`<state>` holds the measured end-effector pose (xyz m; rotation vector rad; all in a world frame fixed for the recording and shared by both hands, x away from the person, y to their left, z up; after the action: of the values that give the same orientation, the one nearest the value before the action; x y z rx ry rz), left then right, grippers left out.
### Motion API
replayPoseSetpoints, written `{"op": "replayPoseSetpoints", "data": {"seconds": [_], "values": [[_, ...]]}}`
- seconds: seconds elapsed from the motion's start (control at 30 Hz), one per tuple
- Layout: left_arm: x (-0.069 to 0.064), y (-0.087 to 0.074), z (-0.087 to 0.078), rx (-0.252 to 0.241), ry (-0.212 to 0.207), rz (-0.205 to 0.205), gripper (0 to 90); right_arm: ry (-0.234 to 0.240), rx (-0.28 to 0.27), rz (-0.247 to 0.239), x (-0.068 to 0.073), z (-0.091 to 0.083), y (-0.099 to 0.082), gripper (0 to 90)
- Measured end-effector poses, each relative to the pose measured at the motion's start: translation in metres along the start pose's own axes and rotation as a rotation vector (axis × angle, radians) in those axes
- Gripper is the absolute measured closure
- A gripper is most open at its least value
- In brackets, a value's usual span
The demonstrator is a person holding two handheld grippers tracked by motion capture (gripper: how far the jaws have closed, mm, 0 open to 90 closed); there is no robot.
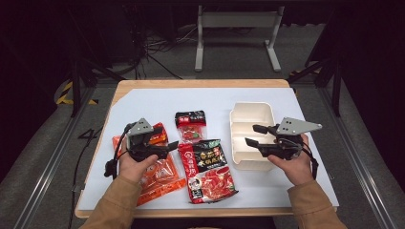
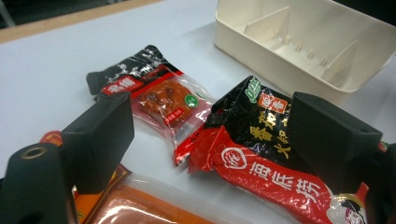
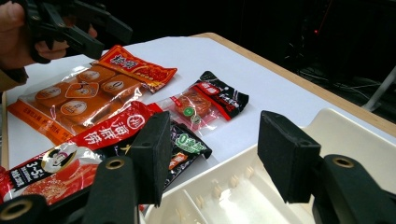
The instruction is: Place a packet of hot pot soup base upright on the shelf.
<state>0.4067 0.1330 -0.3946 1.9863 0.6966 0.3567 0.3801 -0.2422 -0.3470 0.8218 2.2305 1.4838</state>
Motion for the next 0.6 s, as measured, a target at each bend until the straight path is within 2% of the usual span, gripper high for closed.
{"op": "replayPoseSetpoints", "data": {"seconds": [0.13, 0.2, 0.3, 0.33, 0.4, 0.47, 0.57, 0.6], "values": [[-0.004, -0.004, 0.018, 0.062, -0.026, 0.014, 16.2, 0.000, 0.004, 0.002, 0.000, 0.001, 0.000, 44.8], [-0.004, -0.005, 0.025, 0.079, -0.042, 0.002, 16.1, 0.002, 0.003, 0.001, 0.001, 0.001, 0.000, 44.7], [-0.003, -0.007, 0.033, 0.095, -0.053, -0.007, 16.7, 0.001, 0.003, 0.001, 0.001, 0.000, 0.000, 44.7], [-0.003, -0.008, 0.036, 0.098, -0.065, -0.025, 18.1, 0.001, 0.003, 0.001, 0.001, 0.001, 0.000, 44.6], [-0.003, -0.010, 0.041, 0.108, -0.072, -0.035, 20.5, 0.001, 0.007, -0.002, 0.001, 0.001, -0.001, 44.3], [-0.003, -0.012, 0.047, 0.119, -0.066, -0.015, 22.6, 0.001, 0.009, -0.003, 0.001, 0.001, -0.002, 44.2], [-0.003, -0.013, 0.050, 0.131, -0.069, -0.020, 25.7, 0.002, 0.009, -0.001, 0.001, 0.002, -0.002, 44.1], [-0.004, -0.015, 0.053, 0.143, -0.087, -0.020, 28.1, 0.002, 0.014, 0.001, 0.001, 0.002, -0.003, 44.0]]}}
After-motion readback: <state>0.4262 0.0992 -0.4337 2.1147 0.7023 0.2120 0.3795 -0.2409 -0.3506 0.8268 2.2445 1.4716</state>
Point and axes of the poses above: each handheld gripper's, and its own axes: z roughly forward along the jaws, y roughly out of its top, x roughly to its left, the point moved 3 cm from there along z, roughly forward along the jaws, and after that the axes turned 7 degrees about z, right-handed, at the moved point
